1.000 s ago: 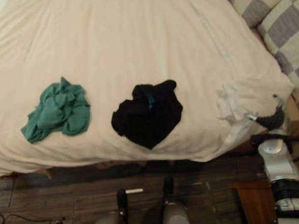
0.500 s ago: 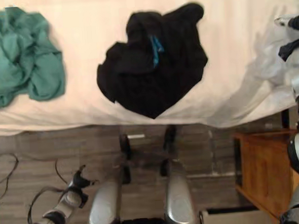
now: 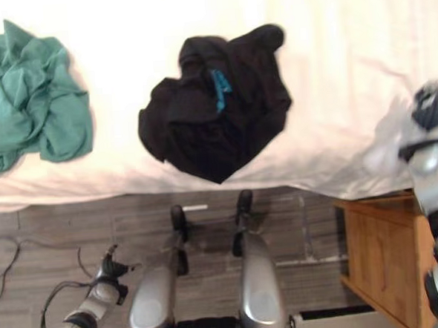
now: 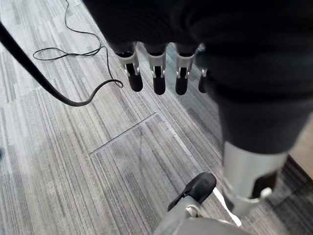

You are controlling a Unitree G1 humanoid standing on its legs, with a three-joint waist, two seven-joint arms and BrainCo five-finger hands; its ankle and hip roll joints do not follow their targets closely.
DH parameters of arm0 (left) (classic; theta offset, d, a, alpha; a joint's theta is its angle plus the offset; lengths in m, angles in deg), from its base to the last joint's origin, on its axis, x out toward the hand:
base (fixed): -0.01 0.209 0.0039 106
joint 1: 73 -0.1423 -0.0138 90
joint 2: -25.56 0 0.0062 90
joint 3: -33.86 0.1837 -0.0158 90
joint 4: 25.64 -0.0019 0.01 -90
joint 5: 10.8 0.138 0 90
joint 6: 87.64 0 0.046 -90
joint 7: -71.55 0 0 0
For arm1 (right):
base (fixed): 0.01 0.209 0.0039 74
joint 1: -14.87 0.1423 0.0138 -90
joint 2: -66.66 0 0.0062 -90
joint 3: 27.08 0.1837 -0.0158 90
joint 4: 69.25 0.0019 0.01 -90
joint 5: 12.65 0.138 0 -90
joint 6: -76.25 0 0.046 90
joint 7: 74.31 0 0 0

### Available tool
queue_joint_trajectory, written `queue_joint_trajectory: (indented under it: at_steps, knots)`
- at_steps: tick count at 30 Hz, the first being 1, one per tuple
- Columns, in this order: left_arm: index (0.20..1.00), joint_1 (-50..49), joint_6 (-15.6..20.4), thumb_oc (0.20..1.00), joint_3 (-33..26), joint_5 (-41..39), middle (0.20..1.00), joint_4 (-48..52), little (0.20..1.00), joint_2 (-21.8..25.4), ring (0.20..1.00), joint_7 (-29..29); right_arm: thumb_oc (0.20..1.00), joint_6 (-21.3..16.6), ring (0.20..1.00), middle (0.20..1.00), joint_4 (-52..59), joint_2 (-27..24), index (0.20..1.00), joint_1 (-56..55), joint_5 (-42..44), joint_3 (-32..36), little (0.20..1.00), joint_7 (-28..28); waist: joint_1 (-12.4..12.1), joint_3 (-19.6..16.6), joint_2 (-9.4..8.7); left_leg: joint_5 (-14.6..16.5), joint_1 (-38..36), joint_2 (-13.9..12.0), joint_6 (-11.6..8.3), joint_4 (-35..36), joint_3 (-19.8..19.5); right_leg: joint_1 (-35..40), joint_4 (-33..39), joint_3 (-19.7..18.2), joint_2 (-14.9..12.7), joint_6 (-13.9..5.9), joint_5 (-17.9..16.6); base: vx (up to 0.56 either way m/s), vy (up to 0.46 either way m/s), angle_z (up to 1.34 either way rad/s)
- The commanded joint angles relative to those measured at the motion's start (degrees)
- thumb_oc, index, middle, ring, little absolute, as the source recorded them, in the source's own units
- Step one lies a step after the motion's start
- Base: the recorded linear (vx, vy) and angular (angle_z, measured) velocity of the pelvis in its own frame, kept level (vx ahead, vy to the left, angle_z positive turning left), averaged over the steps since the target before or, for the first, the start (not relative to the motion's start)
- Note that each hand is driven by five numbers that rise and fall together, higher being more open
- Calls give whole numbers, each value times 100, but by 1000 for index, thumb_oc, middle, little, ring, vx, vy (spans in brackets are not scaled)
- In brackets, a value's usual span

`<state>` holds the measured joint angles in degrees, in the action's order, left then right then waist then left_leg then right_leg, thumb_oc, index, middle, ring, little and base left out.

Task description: Tidy up the quilt and then pick up the clothes from the bed and put them into the laundry hamper.

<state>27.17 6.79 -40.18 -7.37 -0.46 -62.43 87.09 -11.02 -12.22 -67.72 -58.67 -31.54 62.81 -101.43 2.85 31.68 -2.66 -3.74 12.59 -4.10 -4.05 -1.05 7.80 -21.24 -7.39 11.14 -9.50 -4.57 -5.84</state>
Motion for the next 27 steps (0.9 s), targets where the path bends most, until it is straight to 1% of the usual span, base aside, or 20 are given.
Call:
queue_joint_trajectory:
  at_steps: [1,2,3,4,5,7,8,10,11,12,14,16,17,18,19,21,23,25,26,27]
  knots:
    - [1000,-627,-8,1000,-235,328,1000,-204,1000,2,1000,-50,200,134,200,200,67,-303,200,-1115,-887,708,200,-151,290,-650,-283,696,201,-626,-518,-860,-247,128,156,-107,-299,-657,121,89,2,-12]
    - [1000,-688,-3,1000,-252,376,1000,-170,1000,28,1000,-96,555,150,555,555,67,-155,555,-1570,-972,964,555,-124,306,-713,-304,687,126,-629,-515,-820,-233,211,221,-110,-318,-669,93,70,13,-28]
    - [1000,-730,-4,1000,-268,413,1000,-160,1000,45,1000,-145,1000,144,1000,1000,40,-16,1000,-1819,-945,1116,1000,-83,334,-760,-324,707,39,-643,-512,-798,-215,289,249,-127,-315,-678,85,78,17,-21]
    - [1000,-773,-2,1000,-306,444,1000,-171,1000,68,1000,-187,1000,172,1000,1000,16,94,1000,-2010,-954,1228,1000,-87,369,-800,-337,757,-54,-669,-517,-800,-188,373,268,-144,-287,-686,100,110,21,-29]
    - [1000,-868,-39,1000,-377,494,1000,-190,1000,128,1000,-256,1000,203,1000,1000,-150,403,1000,-2350,-843,1443,1000,-48,425,-899,-371,784,-220,-687,-508,-756,-148,508,327,-194,-261,-698,95,68,17,-16]
    - [1000,-866,-40,1000,-372,494,1000,-189,1000,134,1000,-257,1000,202,1000,1000,-144,410,1000,-2362,-843,1455,1000,-47,426,-909,-388,745,-206,-664,-502,-734,-148,494,342,-196,-280,-698,69,42,11,-22]
    - [1000,-969,-88,1000,-430,516,1000,-222,1000,189,1000,-309,1000,296,1000,1000,-392,634,1000,-2450,-600,1613,1000,-45,456,-1016,-410,793,-394,-723,-497,-679,-96,647,405,-240,-218,-713,82,63,7,-19]
    - [1000,-1027,-149,1000,-524,551,1000,-335,1000,214,1000,-387,1000,376,1000,1000,-434,855,1000,-2548,-439,1784,1000,-29,493,-1155,-464,749,-546,-746,-482,-547,-45,727,492,-280,-197,-730,43,83,2,-11]
    - [1000,-1066,-185,1000,-560,562,1000,-379,1000,208,1000,-407,1000,395,1000,1000,-318,931,1000,-2563,-256,1962,1000,-104,501,-1193,-466,783,-649,-775,-477,-502,-23,792,516,-314,-147,-736,57,76,7,-19]
    - [1000,-1083,-204,1000,-580,569,1000,-408,1000,195,1000,-418,1000,401,1000,1000,-84,1034,1000,-2566,-125,2098,1000,-168,503,-1248,-481,740,-684,-765,-466,-433,-5,796,556,-331,-156,-739,27,79,16,-26]
    - [1000,-1093,-212,1000,-607,563,1000,-456,1000,138,1000,-427,1000,187,1000,1000,598,1229,1000,-2444,152,2257,1000,-402,495,-1297,-463,727,-760,-769,-443,-362,8,823,580,-384,-134,-741,29,43,19,-21]
    - [1000,-1026,-171,1000,-548,537,1000,-453,1000,125,1000,-436,1000,-250,1000,1000,1166,1335,1000,-2074,653,2119,1000,-419,426,-1231,-429,749,-776,-781,-431,-364,-13,820,542,-416,-112,-729,71,-26,7,-7]
    - [1000,-979,-136,1000,-510,527,1000,-439,1000,143,1000,-481,746,-359,746,746,1260,1286,746,-1872,727,1956,746,-352,380,-1197,-437,697,-710,-751,-420,-370,-46,771,531,-428,-130,-720,52,-57,-8,-8]
    - [1000,-973,-134,1000,-530,526,1000,-443,1000,144,1000,-484,200,-367,200,200,1234,1277,200,-1830,732,1925,200,-355,398,-1194,-443,699,-698,-750,-420,-379,-48,760,522,-429,-131,-719,56,-76,-41,-8]
    - [1000,-839,-100,1000,-398,493,1000,-386,1000,216,1000,-549,200,-507,200,200,1327,1059,200,-1174,829,1378,200,-239,287,-1041,-406,683,-562,-733,-424,-481,-122,676,455,-412,-155,-696,70,-82,-48,-5]
    - [1000,-679,-74,1000,-191,382,1000,-333,1000,276,1000,-582,200,-545,200,200,1065,912,200,-347,1202,844,200,-171,147,-838,-327,641,-329,-699,-445,-616,-202,542,358,-384,-217,-667,81,-97,-55,8]
    - [1000,-510,-39,1000,46,163,1000,-278,1000,260,1000,-577,200,-573,200,200,148,761,200,1009,1816,146,200,-318,42,-619,-181,592,-25,-643,-483,-779,-271,323,231,-332,-289,-636,71,-66,-29,33]
    - [1000,-442,43,1000,245,-142,1000,-151,1000,306,1000,-548,200,-508,200,200,-661,471,200,2157,2245,-220,200,-464,-120,-487,-44,506,168,-641,-533,-765,-282,128,196,-269,-332,-637,58,-34,-35,31]
    - [1000,-411,94,1000,268,-494,1000,24,1000,254,1000,-448,200,-507,200,200,-1130,382,200,3162,2606,-606,200,-694,-155,-368,97,415,412,-637,-571,-766,-282,-147,114,-230,-333,-634,54,-60,-39,9]
    - [1000,-421,94,1000,303,-666,1000,87,1000,226,1000,-450,200,-470,200,200,-1232,337,200,3456,2646,-701,200,-814,-196,-316,148,377,501,-634,-584,-748,-276,-260,89,-212,-333,-633,55,-74,-46,5]
